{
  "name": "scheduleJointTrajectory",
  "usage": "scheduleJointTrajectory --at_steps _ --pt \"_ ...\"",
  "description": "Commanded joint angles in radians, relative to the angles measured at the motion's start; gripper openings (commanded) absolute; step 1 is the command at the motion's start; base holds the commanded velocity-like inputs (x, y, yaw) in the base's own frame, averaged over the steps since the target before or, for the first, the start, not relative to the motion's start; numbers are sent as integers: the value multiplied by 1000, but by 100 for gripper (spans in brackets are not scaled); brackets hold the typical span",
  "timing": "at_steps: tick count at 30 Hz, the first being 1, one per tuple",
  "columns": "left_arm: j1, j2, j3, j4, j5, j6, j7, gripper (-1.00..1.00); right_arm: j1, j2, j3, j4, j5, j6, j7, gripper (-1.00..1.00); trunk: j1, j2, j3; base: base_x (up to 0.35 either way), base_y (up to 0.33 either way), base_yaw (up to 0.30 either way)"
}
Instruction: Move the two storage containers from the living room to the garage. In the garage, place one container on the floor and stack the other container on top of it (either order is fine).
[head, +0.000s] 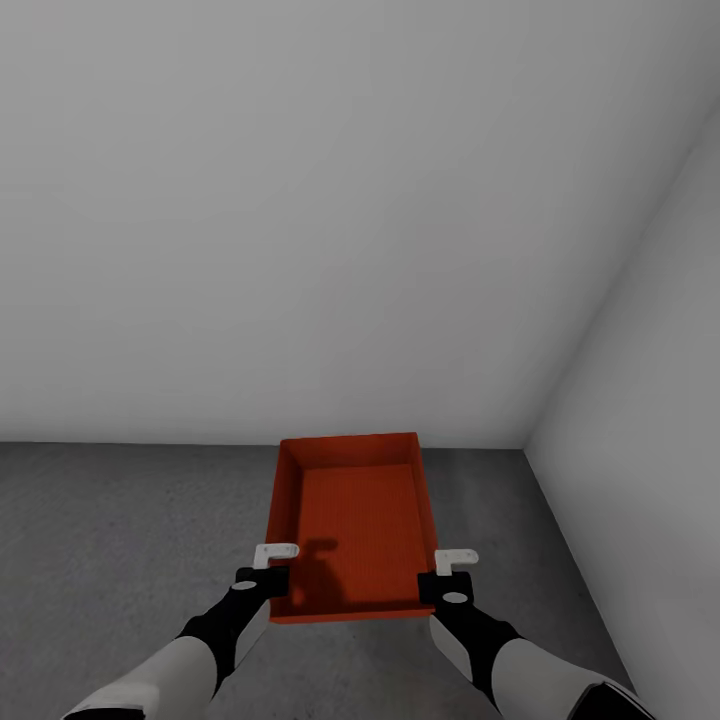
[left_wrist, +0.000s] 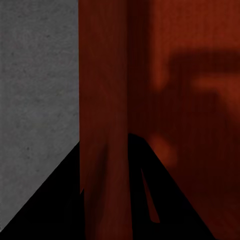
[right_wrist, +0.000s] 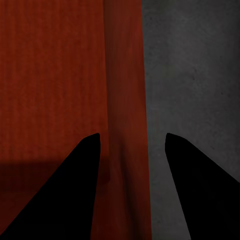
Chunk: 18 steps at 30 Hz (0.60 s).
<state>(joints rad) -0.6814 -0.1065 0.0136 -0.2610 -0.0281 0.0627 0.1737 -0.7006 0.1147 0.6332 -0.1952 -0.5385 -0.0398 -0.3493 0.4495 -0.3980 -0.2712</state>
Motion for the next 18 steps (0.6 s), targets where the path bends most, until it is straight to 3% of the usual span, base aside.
scheduleJointTrajectory --at_steps 1,18 --pt "-1 75 23 -7 42 -7 -4 -100 0 -53 -26 0 -29 -2 54 -100 1 -2 -2 0 0 0" --pt "-1 74 23 -7 42 -9 -3 -100 0 -53 -27 0 -29 -2 53 -100 1 -2 -2 0 0 0"
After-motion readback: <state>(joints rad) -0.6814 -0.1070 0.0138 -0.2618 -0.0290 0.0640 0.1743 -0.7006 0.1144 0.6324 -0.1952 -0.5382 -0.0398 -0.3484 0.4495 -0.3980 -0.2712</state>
